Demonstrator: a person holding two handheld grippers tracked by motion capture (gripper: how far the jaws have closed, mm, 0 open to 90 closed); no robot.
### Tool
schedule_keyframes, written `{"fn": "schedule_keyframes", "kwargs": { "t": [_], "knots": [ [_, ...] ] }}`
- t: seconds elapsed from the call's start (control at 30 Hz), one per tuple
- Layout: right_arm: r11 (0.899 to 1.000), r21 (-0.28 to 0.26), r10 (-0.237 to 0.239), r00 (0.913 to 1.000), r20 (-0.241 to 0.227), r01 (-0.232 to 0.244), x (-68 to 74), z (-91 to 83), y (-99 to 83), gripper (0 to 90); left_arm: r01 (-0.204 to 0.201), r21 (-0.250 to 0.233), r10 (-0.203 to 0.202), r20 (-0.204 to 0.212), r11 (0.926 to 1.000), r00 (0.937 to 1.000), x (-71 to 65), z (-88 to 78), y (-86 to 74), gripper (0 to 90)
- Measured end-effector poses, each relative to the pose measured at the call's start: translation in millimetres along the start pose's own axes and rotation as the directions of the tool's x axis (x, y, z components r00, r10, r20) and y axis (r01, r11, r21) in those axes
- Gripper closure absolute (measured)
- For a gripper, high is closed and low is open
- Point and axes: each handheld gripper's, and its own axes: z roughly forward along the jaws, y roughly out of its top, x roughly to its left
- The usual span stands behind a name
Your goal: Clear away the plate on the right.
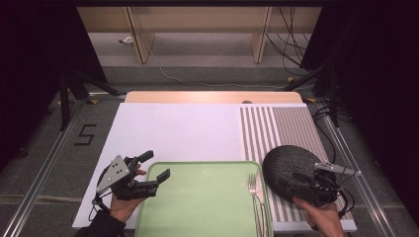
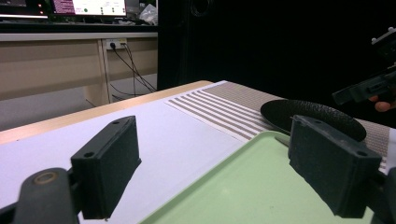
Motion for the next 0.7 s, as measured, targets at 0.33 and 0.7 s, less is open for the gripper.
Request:
{"fn": "schedule_keyframes", "kwargs": {
  "t": [0.33, 0.7],
  "knots": [
    [0.993, -0.048, 0.109, 0.9920, 0.064, -0.106, -23.5, -17.8, -6.3, 21.7, -0.004, -0.011, 0.004, -0.005, 0.9999, 1.0000, -1.3, -5.1, 0.1, 16.2],
    [0.957, -0.115, 0.281, 0.9485, 0.146, -0.266, -53.2, -46.6, -23.9, 22.3, 0.004, -0.015, -0.004, -0.006, 0.9999, 1.0000, -1.2, -5.6, -0.4, 16.1]
  ]
}}
